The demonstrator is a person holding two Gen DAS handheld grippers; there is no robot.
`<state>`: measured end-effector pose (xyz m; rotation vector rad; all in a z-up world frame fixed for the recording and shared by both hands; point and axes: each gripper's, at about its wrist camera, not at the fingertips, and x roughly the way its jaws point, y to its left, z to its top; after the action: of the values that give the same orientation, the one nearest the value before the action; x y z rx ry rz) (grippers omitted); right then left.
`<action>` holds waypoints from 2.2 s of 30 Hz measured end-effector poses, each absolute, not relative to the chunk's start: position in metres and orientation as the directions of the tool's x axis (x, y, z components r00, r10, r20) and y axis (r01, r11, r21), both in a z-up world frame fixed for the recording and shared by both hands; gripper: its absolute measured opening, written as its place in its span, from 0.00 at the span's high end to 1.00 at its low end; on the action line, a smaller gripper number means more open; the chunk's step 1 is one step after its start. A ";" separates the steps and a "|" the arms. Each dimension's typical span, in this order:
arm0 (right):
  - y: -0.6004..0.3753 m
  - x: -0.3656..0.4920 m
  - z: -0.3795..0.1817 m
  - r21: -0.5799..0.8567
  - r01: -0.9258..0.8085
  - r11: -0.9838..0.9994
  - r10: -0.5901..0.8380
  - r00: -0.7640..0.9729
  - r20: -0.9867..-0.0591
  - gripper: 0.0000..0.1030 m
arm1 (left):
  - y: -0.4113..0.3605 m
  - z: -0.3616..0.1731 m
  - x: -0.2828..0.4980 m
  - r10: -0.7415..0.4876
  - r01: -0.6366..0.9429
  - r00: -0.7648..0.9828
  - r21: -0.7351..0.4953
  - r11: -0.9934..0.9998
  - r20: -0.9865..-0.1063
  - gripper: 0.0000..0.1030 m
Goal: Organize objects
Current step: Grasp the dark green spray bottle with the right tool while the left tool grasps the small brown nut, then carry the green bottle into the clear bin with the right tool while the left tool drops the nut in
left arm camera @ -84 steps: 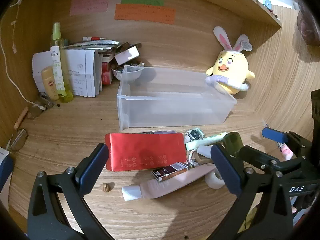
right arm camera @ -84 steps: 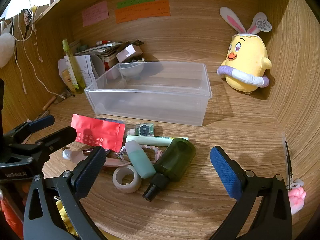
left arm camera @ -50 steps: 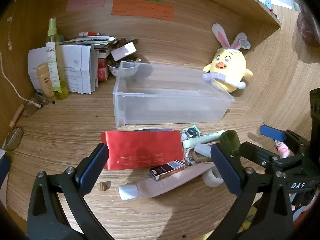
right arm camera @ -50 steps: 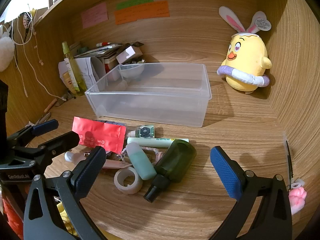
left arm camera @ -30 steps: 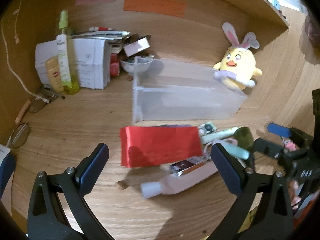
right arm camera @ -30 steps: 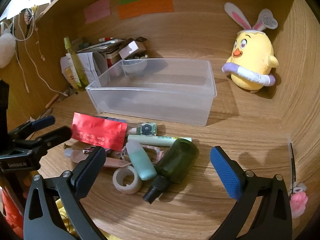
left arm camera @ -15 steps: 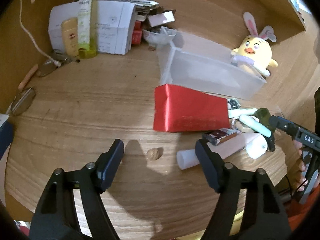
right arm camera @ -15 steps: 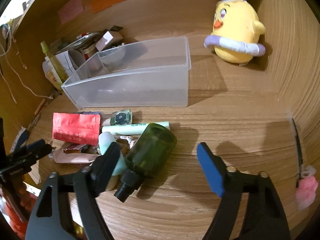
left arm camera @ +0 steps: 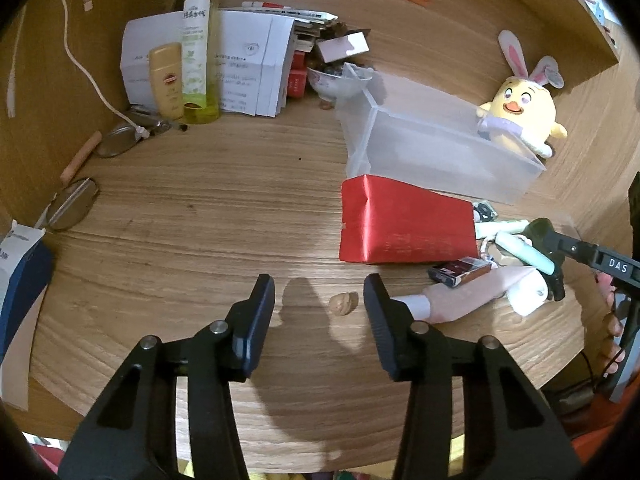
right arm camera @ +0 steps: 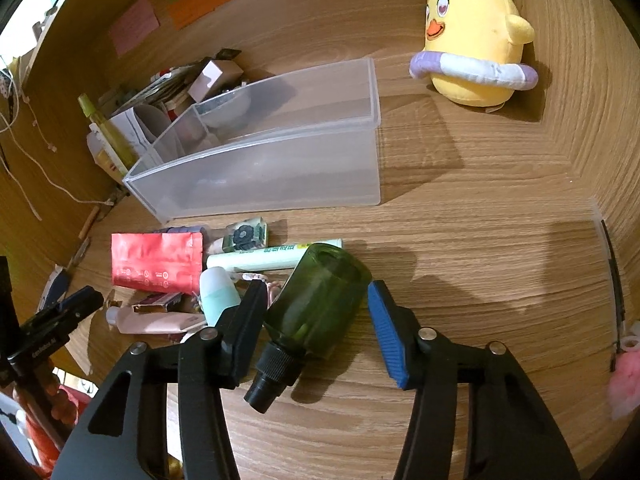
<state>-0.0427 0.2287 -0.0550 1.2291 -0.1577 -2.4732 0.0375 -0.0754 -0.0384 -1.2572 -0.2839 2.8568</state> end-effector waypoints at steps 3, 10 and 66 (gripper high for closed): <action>0.225 -0.046 -0.059 0.250 0.277 -0.928 -0.365 -0.538 -0.760 0.53 | -0.076 -0.045 0.035 0.078 0.071 -0.659 -0.165 -0.984 -0.748 0.55; 0.221 -0.053 -0.061 0.228 0.270 -0.936 -0.342 -0.539 -0.770 0.53 | -0.067 -0.049 0.034 0.074 0.050 -0.657 -0.142 -0.989 -0.750 0.55; 0.224 -0.106 0.031 0.190 0.371 -0.909 -0.410 -0.717 -0.564 0.62 | -0.020 0.054 -0.074 0.113 -0.052 -0.825 -0.125 -0.991 -0.554 0.88</action>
<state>-0.1062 0.2238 0.0307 0.8658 -0.0878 -2.5739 -0.0736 -0.0200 0.0544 -0.8949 -0.1599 2.9163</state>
